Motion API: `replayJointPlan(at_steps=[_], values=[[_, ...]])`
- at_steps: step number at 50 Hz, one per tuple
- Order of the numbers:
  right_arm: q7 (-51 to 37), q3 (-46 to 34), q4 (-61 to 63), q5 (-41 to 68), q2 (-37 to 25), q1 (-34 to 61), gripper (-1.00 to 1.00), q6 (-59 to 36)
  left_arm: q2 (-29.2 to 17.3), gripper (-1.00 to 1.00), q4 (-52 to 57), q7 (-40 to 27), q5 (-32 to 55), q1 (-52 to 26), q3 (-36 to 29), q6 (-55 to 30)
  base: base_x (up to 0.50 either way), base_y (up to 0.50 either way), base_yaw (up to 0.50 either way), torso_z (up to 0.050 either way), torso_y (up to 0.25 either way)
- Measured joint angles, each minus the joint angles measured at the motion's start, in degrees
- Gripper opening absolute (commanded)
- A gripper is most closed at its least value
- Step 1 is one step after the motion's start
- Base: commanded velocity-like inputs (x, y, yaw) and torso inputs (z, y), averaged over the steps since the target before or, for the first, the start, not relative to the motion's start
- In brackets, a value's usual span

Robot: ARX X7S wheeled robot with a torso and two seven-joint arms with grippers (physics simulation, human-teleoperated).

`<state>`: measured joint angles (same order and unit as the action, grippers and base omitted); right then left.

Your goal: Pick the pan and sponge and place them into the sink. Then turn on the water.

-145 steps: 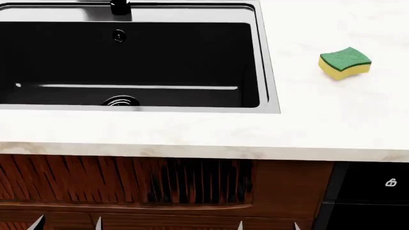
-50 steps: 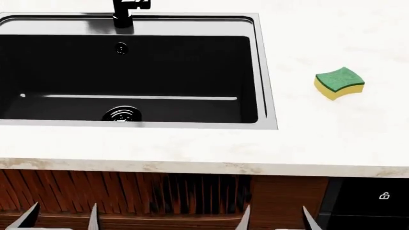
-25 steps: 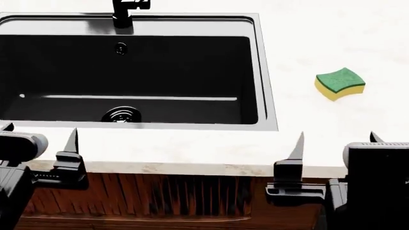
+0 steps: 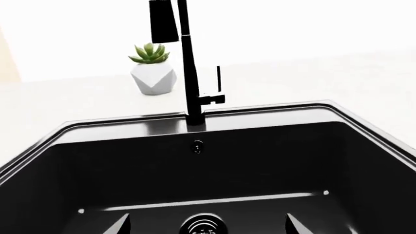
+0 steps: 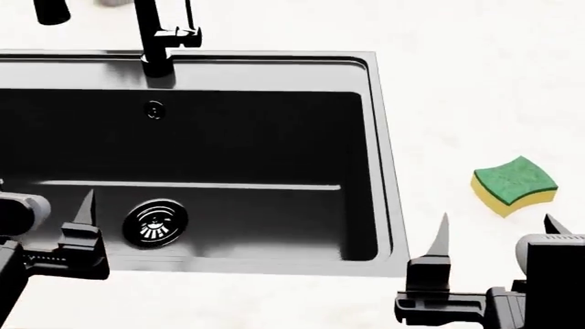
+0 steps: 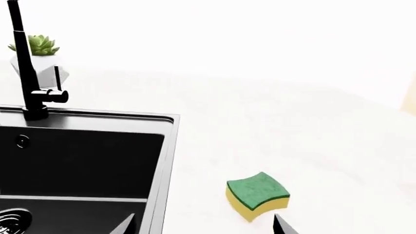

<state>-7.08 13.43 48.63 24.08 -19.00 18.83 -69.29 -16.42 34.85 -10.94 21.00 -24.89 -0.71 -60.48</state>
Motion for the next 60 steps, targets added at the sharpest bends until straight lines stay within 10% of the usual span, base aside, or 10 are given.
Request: replayJointPlan(at_steps=[60], values=[[-11.6, -4.4, -1.3, -5.5, 1.9, -0.2, 1.0, -1.9, -0.8, 1.0, -3.0, -0.7, 0.2, 2.9, 0.2, 4.1, 0.26, -0.05, 0.0, 0.0, 0.001]])
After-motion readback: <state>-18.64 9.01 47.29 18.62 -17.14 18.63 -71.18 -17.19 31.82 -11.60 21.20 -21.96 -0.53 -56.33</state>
